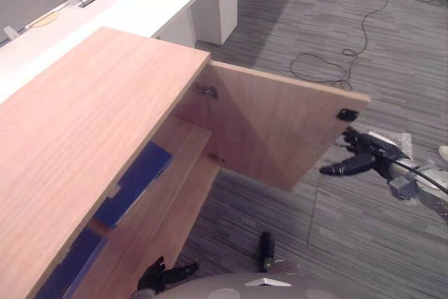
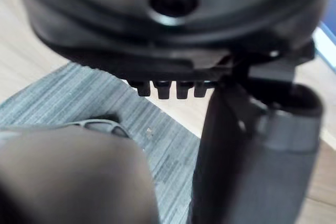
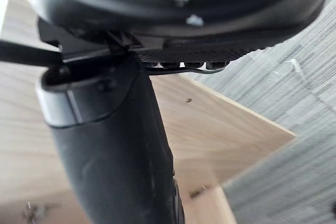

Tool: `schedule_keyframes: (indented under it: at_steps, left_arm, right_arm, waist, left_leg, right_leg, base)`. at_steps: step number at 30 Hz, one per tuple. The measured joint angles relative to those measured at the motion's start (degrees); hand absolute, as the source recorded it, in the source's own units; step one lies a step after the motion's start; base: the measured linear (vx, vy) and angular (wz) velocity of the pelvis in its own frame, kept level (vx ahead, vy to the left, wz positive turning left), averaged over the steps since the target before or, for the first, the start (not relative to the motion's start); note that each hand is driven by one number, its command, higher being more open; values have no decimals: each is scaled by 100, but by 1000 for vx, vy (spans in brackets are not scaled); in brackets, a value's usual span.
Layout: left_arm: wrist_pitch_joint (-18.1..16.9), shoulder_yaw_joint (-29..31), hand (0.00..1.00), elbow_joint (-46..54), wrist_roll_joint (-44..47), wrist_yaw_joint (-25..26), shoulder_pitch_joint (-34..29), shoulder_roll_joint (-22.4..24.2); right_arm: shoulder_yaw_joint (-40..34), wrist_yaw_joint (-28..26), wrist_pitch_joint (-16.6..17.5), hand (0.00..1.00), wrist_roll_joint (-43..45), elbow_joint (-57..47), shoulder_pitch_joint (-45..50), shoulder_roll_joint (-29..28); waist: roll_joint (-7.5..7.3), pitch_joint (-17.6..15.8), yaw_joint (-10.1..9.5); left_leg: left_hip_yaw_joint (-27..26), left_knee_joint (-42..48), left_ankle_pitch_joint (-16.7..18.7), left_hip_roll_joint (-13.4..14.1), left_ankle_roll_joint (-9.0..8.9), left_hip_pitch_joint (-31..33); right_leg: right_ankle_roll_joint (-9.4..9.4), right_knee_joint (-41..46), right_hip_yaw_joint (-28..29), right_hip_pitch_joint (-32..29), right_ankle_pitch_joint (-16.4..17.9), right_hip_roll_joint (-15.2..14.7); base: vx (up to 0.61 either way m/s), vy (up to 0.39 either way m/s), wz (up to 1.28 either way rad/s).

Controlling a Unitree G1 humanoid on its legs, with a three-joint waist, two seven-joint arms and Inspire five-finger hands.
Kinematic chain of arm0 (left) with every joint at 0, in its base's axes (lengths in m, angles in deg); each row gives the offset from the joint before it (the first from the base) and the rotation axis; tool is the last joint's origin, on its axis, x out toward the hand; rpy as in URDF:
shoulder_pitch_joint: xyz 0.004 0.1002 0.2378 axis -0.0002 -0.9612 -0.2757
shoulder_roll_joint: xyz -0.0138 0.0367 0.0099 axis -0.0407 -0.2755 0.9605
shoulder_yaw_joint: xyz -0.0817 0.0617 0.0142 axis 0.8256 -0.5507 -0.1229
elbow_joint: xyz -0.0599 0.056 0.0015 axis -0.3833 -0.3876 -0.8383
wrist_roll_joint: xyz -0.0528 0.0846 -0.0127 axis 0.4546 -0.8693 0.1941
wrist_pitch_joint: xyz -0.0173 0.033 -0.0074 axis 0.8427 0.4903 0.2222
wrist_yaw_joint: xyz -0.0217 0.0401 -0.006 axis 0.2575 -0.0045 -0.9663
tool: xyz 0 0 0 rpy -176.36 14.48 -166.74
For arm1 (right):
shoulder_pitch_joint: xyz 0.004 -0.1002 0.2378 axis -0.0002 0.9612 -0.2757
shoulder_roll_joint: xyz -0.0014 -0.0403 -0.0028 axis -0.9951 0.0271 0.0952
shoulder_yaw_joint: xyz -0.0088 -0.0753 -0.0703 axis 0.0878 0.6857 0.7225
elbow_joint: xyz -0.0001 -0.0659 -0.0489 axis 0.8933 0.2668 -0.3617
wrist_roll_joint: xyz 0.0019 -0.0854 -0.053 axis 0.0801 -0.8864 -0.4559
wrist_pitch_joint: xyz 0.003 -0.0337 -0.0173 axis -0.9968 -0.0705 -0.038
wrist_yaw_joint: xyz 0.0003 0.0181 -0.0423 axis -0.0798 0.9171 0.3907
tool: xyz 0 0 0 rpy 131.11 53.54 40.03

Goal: Walk over to the cabinet, pick up the folder, carry it to the office cabinet, place the folder inside the office cabinet, then close the office cabinet door

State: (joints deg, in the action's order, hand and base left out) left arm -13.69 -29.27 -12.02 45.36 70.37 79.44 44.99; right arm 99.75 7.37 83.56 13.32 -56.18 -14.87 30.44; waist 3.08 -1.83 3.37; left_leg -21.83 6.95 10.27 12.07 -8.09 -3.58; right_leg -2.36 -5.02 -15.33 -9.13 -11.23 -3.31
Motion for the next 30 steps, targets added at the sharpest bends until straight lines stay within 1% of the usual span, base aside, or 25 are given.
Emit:
schedule_keyframes:
  at_steps: [1, 3, 4, 5, 6, 7, 8, 9, 10, 11, 12, 13, 14, 15, 16, 18, 19, 20, 21, 23, 26, 27, 28, 30]
  left_arm:
    - [-1, -30, 100, -2, -11, -7, 16, -12]
    - [0, -114, 100, -21, -13, -9, 9, -44]
    - [1, -174, 100, -84, -13, -3, -3, -30]
    - [-1, -209, 100, -114, -18, 10, -7, 9]
    - [-3, -215, 100, -118, -36, 8, 5, -15]
    - [5, -213, 100, -134, -37, 12, 75, -34]
    - [8, -220, 100, -148, -38, 29, 94, -6]
    - [8, -234, 100, -151, -38, 38, 122, 61]
    - [4, -251, 100, -140, -39, 58, 122, 190]
    - [-36, -283, 100, -57, -37, 62, 135, 298]
    - [-42, -294, 100, 10, -35, 50, 165, 346]
    - [-31, -341, 100, 10, -42, 49, 169, 353]
    - [-27, -392, 100, 26, -41, 36, 150, 353]
    - [-25, -390, 100, 63, -40, 36, 126, 346]
    - [-25, -391, 100, 123, -40, 51, 80, 316]
    - [-8, -387, 100, 128, -37, 52, -50, 164]
    - [-4, -390, 100, 129, -37, 47, -80, 99]
    - [-3, -390, 100, 129, -37, 49, -81, 78]
    - [-2, -380, 100, 123, -36, 50, -94, 27]
    - [0, -377, 100, 111, -36, 52, -124, -25]
    - [8, -388, 100, 105, -37, 58, -126, -77]
    - [9, -395, 100, 101, -37, 60, -124, -82]
    - [8, -398, 100, 101, -37, 60, -119, -84]
    - [8, -443, 100, 101, -36, 61, -75, -88]
  right_arm:
    - [82, -276, -100, 100, -183, -142, -2, 68]
    - [228, -707, -158, 100, -419, -358, -5, 87]
    - [460, -1133, -181, 100, -590, -670, -4, 94]
    - [561, -1295, -182, 100, -596, -809, 0, 103]
    - [717, -1604, -176, 100, -628, -1109, -5, 46]
    - [794, -1821, -170, 100, -631, -1260, -9, -108]
    - [862, -2018, -162, 100, -682, -1372, -9, -287]
    - [956, -2078, -102, 100, -690, -1492, -9, -534]
    - [983, -2094, -64, 100, -690, -1533, -16, -642]
    - [988, -2099, 69, 100, -671, -1597, -35, -908]
    - [1005, -2091, 134, 100, -668, -1529, -82, -1295]
    - [1004, -2052, 137, 100, -656, -1504, -97, -1462]
    - [995, -1996, 154, 100, -584, -1481, -155, -1749]
    - [992, -1989, 184, 100, -518, -1476, -171, -1847]
    - [999, -1989, 248, 100, -497, -1447, -171, -2026]
    - [996, -1944, 309, 100, -500, -1192, -38, -2465]
    - [1001, -1897, 307, 100, -507, -995, 107, -2667]
    - [1001, -1875, 306, 100, -511, -889, 188, -2760]
    - [1002, -1845, 303, 100, -517, -593, 376, -3006]
    - [1014, -1789, 290, 100, -541, -361, 518, -3206]
    - [1053, -1738, 284, 100, -603, 165, 642, -3541]
    - [1055, -1712, 289, 100, -824, 429, 644, -3683]
    - [1054, -1707, 292, 100, -869, 600, 647, -3761]
    - [966, -1535, 386, 100, -1441, 1369, 647, -4135]
  waist:
    - [-10, 16, -2]
    - [-42, 125, -21]
    - [11, 268, -42]
    - [54, 343, -40]
    - [28, 383, -104]
    - [58, 419, -145]
    - [90, 449, -203]
    - [148, 463, -315]
    - [402, 566, -388]
    - [452, 521, -389]
    - [464, 536, -448]
    - [479, 567, -499]
    - [478, 564, -540]
    - [463, 558, -546]
    - [397, 577, -563]
    - [193, 597, -595]
    - [99, 606, -606]
    - [65, 615, -630]
    - [-5, 624, -629]
    - [-65, 624, -632]
    - [-139, 582, -619]
    - [-153, 570, -626]
    - [-154, 571, -626]
    - [-166, 571, -638]
  left_leg:
    - [-1, 0, 3, 48, -1, 3]
    - [2, -8, 1, 83, 6, 50]
    - [18, -22, 5, 202, 47, 161]
    - [13, -14, -1, 273, 48, 237]
    - [21, 2, 8, 278, -40, 277]
    - [65, -18, -28, 281, -75, 291]
    - [132, -62, -50, 292, -61, 318]
    - [201, -222, -106, 333, 64, 324]
    - [265, -348, -163, 511, 142, 344]
    - [295, -320, -264, 520, -40, 424]
    - [445, -380, -422, 516, -88, 414]
    - [493, -424, -461, 516, -63, 414]
    - [541, -440, -537, 487, -43, 420]
    - [550, -443, -573, 425, -34, 421]
    - [569, -495, -642, 277, 33, 399]
    - [596, -551, -712, 237, 54, 405]
    - [600, -563, -729, 225, 28, 408]
    - [601, -573, -742, 213, 5, 408]
    - [615, -579, -738, 149, 4, 391]
    - [617, -580, -730, 63, -16, 392]
    - [650, -584, -704, -99, -38, 345]
    - [668, -596, -682, -157, -20, 297]
    - [688, -593, -667, -180, -20, 292]
    - [759, -589, -636, -276, 25, 291]
  right_leg:
    - [3, -1, 1, -5, 7, 50]
    - [12, -1, 23, -74, 19, 110]
    - [2, 42, 51, -192, 68, 178]
    - [5, 44, 10, -255, 90, 233]
    - [376, 347, 126, -475, 79, 260]
    - [322, 211, 67, -410, 74, 320]
    - [267, 4, 14, -353, 46, 370]
    - [36, 37, -60, -395, 235, 410]
    - [92, 233, -193, -482, 372, 469]
    - [633, 1625, 179, -912, 916, 291]
    - [338, 1606, 158, -829, 1114, 240]
    - [334, 1398, 108, -703, 1072, 267]
    - [258, 1124, 12, -534, 1001, 296]
    - [227, 1006, -25, -459, 967, 304]
    - [227, 822, -50, -359, 874, 339]
    - [221, 521, -171, -222, 771, 360]
    - [230, 378, -201, -141, 668, 360]
    - [226, 319, -205, -110, 631, 357]
    - [195, 156, -219, 9, 518, 322]
    - [129, 29, -229, 62, 389, 249]
    - [86, 16, -256, 136, 335, 81]
    - [89, 12, -267, 196, 313, 22]
    - [82, 11, -286, 215, 308, -8]
    - [43, 11, -330, 249, 280, -102]
  base:
    - [-52, -72, -7]
    - [-67, -55, -13]
    - [-78, -62, -19]
    - [-39, -29, -23]
    - [-1, -13, -10]
    - [14, -30, -5]
    - [-8, -56, 7]
    - [-12, -42, 8]
    - [39, 12, 34]
    - [97, -9, 63]
    - [104, -31, 72]
    - [46, -87, 63]
    - [10, -48, 42]
    - [13, -5, 45]
    - [27, 38, 26]
    - [47, 83, 19]
    - [47, 111, 17]
    - [46, 153, 14]
    - [58, 180, 7]
    - [52, 199, 7]
    - [39, 208, 12]
    - [51, 197, 14]
    - [49, 183, 17]
    - [47, 158, 15]
